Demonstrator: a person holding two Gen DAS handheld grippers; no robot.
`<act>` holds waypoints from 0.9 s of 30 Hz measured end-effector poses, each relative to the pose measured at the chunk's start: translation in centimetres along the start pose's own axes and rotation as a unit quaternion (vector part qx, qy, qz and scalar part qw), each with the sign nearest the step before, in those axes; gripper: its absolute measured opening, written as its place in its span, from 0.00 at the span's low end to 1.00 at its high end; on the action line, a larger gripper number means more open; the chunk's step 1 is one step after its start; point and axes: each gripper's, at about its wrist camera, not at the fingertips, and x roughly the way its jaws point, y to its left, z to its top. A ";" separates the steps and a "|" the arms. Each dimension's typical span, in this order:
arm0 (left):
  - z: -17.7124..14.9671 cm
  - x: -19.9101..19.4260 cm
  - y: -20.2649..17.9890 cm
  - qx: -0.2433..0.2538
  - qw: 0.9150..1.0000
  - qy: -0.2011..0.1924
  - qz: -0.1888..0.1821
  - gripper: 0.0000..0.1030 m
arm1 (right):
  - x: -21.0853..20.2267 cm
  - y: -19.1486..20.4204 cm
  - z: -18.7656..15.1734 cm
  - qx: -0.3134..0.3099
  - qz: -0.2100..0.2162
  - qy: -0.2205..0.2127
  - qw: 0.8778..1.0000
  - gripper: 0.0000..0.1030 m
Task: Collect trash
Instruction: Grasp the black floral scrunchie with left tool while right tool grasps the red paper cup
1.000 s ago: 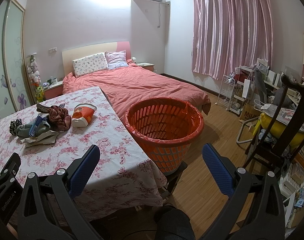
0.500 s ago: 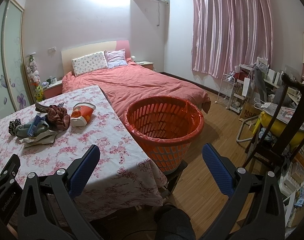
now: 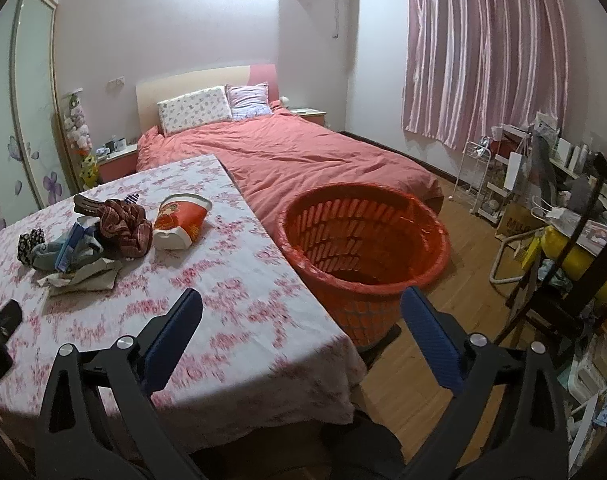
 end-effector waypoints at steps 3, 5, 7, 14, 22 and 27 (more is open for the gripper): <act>2.0 1.8 2.3 -0.009 0.999 0.002 0.031 0.96 | 1.4 1.0 1.3 0.000 0.008 0.008 1.000 0.95; 3.3 3.0 3.9 -0.017 0.998 0.006 0.052 0.96 | 2.5 1.8 2.2 -0.001 0.017 0.014 1.000 0.95; 4.8 4.5 5.9 -0.026 0.997 0.009 0.066 0.96 | 3.7 2.9 2.9 -0.005 0.026 0.026 0.999 0.96; 7.9 10.2 11.3 -0.049 0.994 0.039 0.088 0.96 | 7.9 6.5 4.7 -0.022 0.065 0.057 0.996 0.96; 10.2 16.9 13.2 -0.042 0.992 0.057 0.103 0.96 | 12.6 10.0 5.9 -0.027 0.082 0.098 0.991 0.96; 11.1 20.5 13.5 -0.037 0.991 0.075 0.102 0.95 | 14.9 11.2 5.8 -0.028 0.091 0.131 0.987 0.96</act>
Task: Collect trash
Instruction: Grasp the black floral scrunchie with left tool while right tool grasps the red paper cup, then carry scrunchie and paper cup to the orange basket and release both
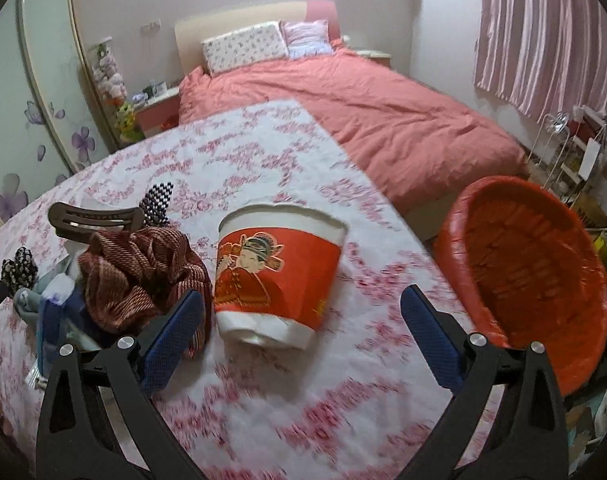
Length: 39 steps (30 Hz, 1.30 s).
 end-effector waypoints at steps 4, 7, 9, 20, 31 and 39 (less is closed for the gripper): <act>0.6 2.2 -0.1 0.008 1.000 0.013 0.001 0.91 | 1.3 0.5 0.0 0.002 0.007 0.020 1.000 0.96; 0.8 3.9 0.2 0.004 1.000 0.028 0.002 0.86 | 2.0 0.8 0.0 0.000 0.005 0.029 1.000 0.95; 0.9 4.9 0.4 -0.007 0.999 0.040 -0.009 0.83 | 2.2 0.8 0.0 0.000 0.004 0.034 0.999 0.93; 1.3 5.6 0.3 -0.013 0.997 0.052 -0.052 0.39 | 2.9 0.8 0.1 -0.006 0.011 0.034 0.999 0.73; 1.5 3.3 0.0 -0.002 0.998 0.029 -0.061 0.17 | 1.1 0.2 0.3 -0.003 0.024 0.007 1.000 0.73; 1.8 -0.7 -0.4 -0.002 0.997 0.002 -0.078 0.17 | -1.1 -0.4 0.4 0.001 0.030 -0.016 0.999 0.73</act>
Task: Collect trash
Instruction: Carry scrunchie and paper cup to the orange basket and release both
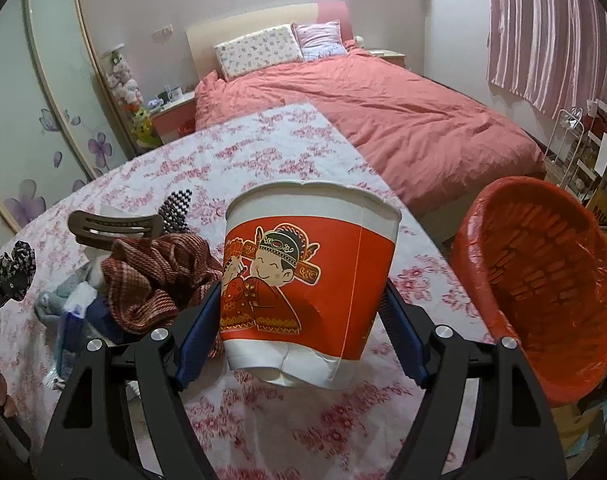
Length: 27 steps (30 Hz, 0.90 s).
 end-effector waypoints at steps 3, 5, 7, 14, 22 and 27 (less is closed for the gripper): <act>-0.1 -1.9 -1.2 0.007 1.000 -0.011 -0.012 0.17 | -1.2 -0.4 0.1 0.002 0.003 -0.014 1.000 0.73; -0.2 -3.0 -1.9 0.011 1.000 -0.017 -0.022 0.17 | -2.1 -0.9 0.1 0.005 0.003 -0.025 1.000 0.73; -0.4 -4.5 -3.1 0.016 0.999 -0.023 -0.037 0.17 | -2.9 -1.4 0.2 0.008 0.003 -0.033 0.999 0.73; -1.4 -8.7 -8.1 0.045 0.994 -0.042 -0.091 0.17 | -5.4 -3.8 0.1 0.022 -0.005 -0.063 0.998 0.73; -3.5 -11.9 -15.8 0.084 0.981 -0.042 -0.167 0.17 | -6.9 -7.0 -0.8 0.046 -0.031 -0.086 0.995 0.73; -4.9 -12.7 -20.5 0.109 0.971 -0.033 -0.208 0.17 | -6.9 -9.3 -0.9 0.064 -0.054 -0.095 0.992 0.73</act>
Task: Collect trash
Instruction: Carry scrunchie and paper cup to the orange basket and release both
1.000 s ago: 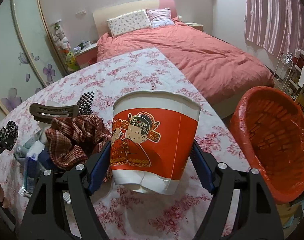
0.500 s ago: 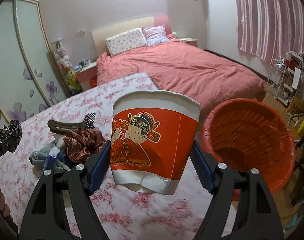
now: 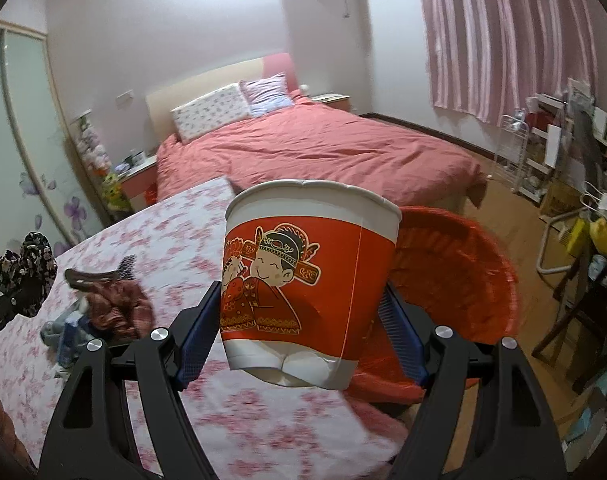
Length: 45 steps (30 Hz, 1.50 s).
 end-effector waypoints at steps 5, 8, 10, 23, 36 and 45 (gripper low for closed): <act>-1.0 1.9 -4.5 0.023 0.999 0.017 -0.039 0.17 | 0.2 -2.5 0.0 0.015 -0.023 -0.007 1.000 0.73; -1.4 3.1 -6.2 0.033 0.998 0.028 -0.055 0.17 | 0.4 -3.7 -0.2 0.019 -0.035 -0.011 0.999 0.73; -1.6 4.1 -7.7 0.041 0.996 0.036 -0.065 0.17 | 0.7 -4.5 -0.1 0.022 -0.043 -0.011 0.999 0.73; -2.8 10.9 -16.1 0.082 0.986 0.089 -0.118 0.17 | 2.5 -9.3 0.7 0.042 -0.055 -0.003 0.998 0.74; -4.3 18.6 -19.0 0.095 0.978 0.148 -0.113 0.36 | 4.9 -12.9 1.7 0.088 -0.029 0.013 0.996 0.82; -4.3 16.9 -16.4 0.094 0.983 0.135 -0.078 0.50 | 3.6 -12.5 1.6 0.086 -0.040 0.005 0.996 0.85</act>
